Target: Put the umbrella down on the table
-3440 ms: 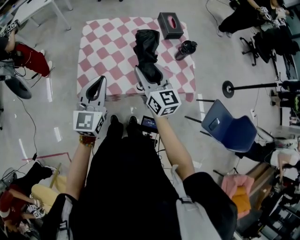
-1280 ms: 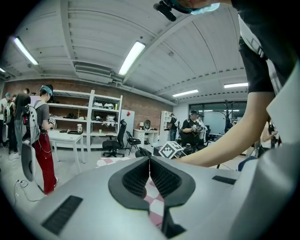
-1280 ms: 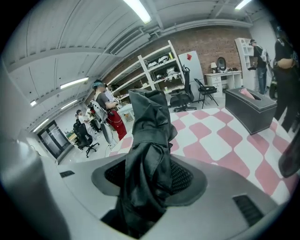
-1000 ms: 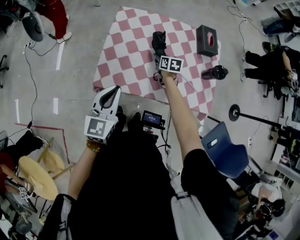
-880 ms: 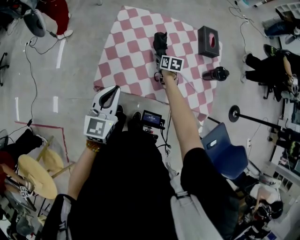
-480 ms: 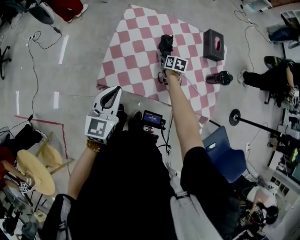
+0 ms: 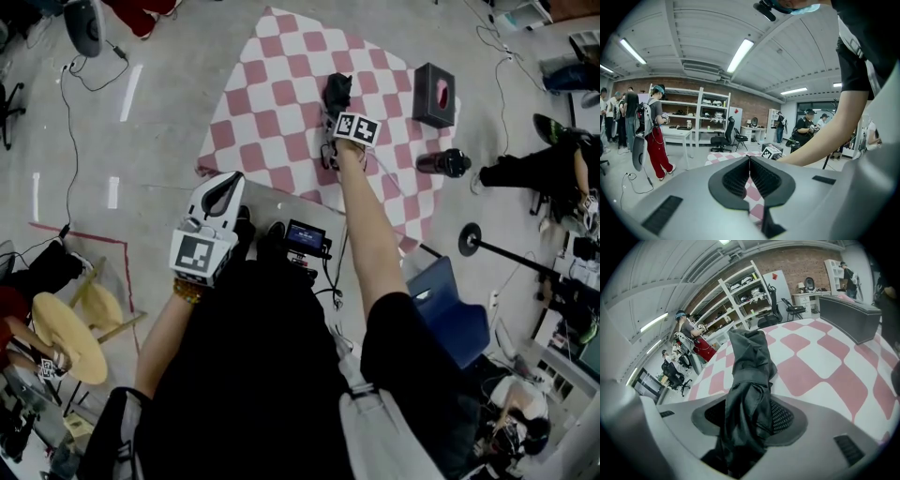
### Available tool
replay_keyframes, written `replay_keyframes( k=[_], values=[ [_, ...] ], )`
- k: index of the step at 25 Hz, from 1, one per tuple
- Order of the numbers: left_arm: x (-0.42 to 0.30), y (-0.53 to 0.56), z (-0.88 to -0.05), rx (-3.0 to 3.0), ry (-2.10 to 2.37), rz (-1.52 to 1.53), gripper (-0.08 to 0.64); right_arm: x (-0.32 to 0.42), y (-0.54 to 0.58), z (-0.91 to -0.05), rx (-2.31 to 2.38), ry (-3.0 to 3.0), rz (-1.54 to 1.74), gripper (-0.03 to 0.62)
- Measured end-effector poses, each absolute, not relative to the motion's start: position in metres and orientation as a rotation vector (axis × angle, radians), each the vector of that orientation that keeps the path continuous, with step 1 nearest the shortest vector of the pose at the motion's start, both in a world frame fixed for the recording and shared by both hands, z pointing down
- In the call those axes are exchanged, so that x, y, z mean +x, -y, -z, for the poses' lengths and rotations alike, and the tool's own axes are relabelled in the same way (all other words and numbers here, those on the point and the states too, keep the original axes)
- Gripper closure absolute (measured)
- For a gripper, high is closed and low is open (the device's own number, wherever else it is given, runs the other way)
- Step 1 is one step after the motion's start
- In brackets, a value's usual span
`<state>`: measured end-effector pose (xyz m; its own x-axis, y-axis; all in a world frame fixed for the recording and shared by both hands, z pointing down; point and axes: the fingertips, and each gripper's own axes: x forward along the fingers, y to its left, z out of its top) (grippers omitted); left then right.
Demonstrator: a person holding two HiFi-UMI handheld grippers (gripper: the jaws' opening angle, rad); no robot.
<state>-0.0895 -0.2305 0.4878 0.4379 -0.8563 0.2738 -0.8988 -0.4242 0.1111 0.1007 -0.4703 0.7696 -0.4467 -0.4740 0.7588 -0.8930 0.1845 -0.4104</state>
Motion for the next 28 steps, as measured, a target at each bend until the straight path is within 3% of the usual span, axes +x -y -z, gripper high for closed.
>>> replay_keyframes(
  k=[15,28],
  values=[
    [-0.093,0.234,-0.488,2.446,1.512,-0.267,0.546,0.102,0.463,-0.781,1.274,1.948,-1.176,0.356],
    [-0.073,0.238,-0.486,2.498,1.450,-0.251,0.546,0.097,0.464,-0.721,1.298,2.096,-1.003,0.351]
  ],
)
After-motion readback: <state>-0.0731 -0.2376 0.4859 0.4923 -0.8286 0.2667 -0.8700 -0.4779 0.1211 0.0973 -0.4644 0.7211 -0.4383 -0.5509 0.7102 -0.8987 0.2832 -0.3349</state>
